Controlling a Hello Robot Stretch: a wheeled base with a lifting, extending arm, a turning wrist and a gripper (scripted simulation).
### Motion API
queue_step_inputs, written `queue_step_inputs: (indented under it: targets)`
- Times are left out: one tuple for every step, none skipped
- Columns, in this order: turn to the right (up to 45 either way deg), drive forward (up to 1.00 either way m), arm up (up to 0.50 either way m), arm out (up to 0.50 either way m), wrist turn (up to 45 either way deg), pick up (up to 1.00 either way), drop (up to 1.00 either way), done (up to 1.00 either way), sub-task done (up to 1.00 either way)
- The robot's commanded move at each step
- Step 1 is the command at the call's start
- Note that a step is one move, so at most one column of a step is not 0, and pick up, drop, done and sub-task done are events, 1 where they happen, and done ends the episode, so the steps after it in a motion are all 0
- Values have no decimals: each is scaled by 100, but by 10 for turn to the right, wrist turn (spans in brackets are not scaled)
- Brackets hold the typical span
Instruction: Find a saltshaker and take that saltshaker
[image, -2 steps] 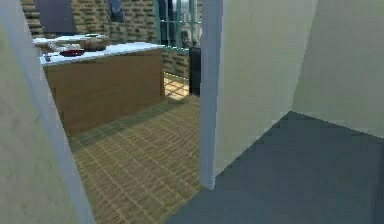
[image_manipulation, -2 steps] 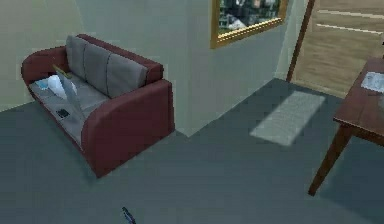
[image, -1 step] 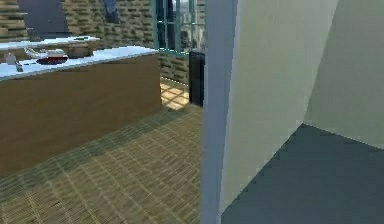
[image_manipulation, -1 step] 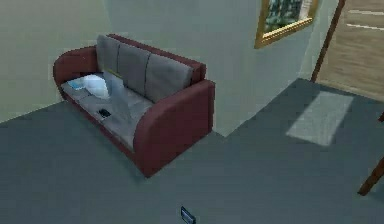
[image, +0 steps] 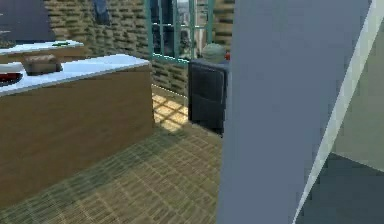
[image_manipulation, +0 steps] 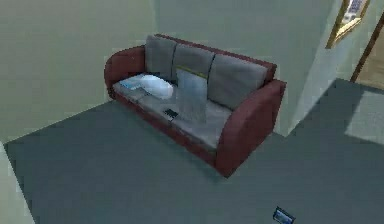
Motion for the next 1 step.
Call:
queue_step_inputs:
  targets:
    - [-450,0,0,0,0,0,0,0,0]
